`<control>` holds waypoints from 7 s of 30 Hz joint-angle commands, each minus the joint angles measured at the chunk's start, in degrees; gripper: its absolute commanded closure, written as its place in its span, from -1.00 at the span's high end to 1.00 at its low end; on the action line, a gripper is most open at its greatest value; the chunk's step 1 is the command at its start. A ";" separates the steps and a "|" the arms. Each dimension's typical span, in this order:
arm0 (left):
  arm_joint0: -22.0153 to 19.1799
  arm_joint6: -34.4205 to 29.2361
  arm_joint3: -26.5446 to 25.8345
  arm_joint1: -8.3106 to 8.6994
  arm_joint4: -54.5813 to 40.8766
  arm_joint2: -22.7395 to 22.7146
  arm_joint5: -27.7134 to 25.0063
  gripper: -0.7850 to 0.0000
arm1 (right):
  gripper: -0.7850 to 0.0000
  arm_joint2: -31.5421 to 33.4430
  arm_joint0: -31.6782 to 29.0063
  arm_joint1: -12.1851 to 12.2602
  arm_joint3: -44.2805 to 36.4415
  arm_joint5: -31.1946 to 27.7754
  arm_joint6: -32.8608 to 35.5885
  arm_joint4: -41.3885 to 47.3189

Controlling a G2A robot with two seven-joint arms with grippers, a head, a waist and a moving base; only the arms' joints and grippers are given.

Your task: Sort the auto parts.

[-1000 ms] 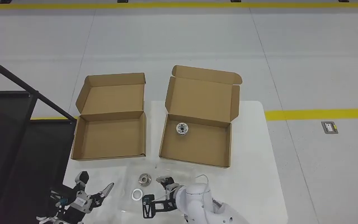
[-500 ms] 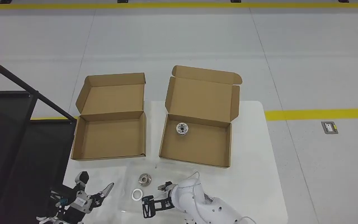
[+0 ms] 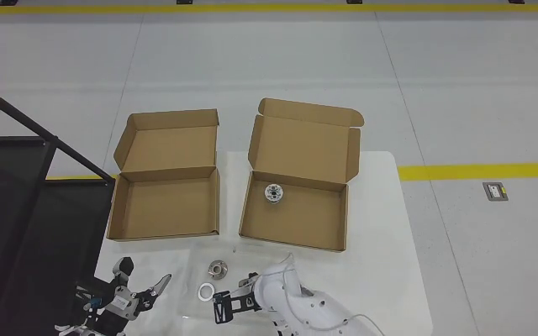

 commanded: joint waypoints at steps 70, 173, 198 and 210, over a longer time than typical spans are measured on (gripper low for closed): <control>0.00 0.00 0.00 0.00 0.00 0.00 0.00 1.00 | -1.00 24.11 10.14 3.23 17.18 22.32 -15.49 2.92; 0.00 0.00 0.00 0.00 0.00 0.00 0.00 1.00 | -0.14 8.30 -3.01 3.50 -3.78 -7.23 4.80 6.63; 0.00 0.00 0.00 0.00 0.00 0.00 0.00 1.00 | -1.00 9.70 -5.10 5.44 -11.84 -5.87 1.53 4.48; 0.00 0.00 0.00 0.00 0.00 0.00 0.00 1.00 | -1.00 23.05 -20.52 11.36 -35.07 5.79 -20.36 -14.85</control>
